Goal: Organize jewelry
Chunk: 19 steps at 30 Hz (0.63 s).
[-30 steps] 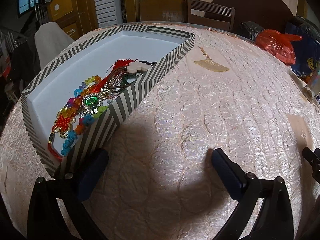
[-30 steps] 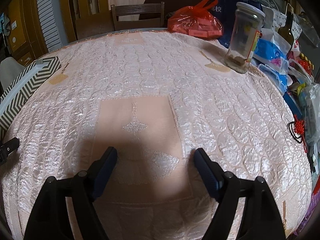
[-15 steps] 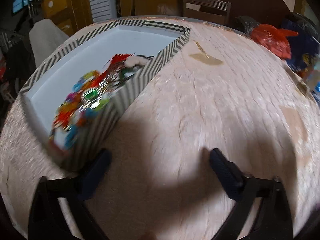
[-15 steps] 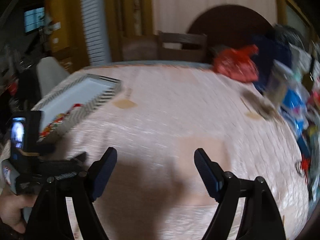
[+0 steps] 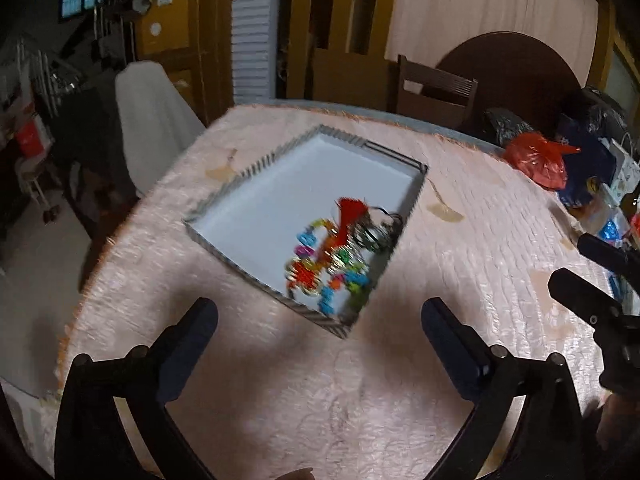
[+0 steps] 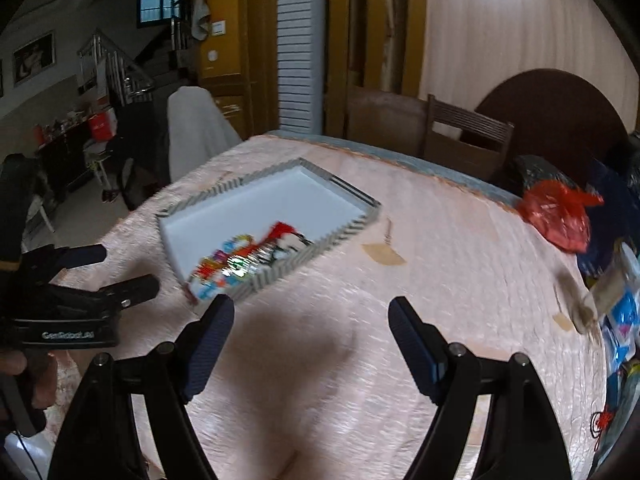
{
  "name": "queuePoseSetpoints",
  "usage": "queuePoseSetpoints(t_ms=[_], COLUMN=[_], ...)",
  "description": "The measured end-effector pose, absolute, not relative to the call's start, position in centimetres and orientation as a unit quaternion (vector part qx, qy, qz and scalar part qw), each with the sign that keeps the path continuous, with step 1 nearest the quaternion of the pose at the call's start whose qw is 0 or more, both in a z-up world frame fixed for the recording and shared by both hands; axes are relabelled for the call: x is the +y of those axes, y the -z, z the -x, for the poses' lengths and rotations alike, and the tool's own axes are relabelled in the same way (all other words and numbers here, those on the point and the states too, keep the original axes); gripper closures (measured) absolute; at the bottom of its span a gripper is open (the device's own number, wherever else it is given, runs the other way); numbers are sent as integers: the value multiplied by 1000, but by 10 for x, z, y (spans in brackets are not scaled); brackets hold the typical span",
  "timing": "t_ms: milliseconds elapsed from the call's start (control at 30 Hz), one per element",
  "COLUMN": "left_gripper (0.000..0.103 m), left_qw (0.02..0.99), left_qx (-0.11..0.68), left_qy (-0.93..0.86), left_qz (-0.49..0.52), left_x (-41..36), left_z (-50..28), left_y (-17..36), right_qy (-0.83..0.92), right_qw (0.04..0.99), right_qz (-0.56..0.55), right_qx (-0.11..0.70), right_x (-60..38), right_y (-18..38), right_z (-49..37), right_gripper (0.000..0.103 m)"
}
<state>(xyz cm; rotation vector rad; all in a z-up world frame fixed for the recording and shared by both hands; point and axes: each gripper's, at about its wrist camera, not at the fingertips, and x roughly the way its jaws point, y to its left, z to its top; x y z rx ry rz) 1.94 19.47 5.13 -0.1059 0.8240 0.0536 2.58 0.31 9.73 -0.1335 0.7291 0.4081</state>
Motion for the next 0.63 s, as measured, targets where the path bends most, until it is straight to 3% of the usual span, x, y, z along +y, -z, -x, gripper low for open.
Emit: queuePoseSetpoints(t_ms=[633], left_gripper=[1], left_qw=[907], left_qx=[418], left_qy=[-49], left_qz=[-10], left_x=[187], left_z=[-3], left_y=[-46], right_qy=[-205], right_qw=[906], right_qz=[97], right_qx=[358], right_x=[28], right_y=[-105], right_z=[-10], right_gripper=[20])
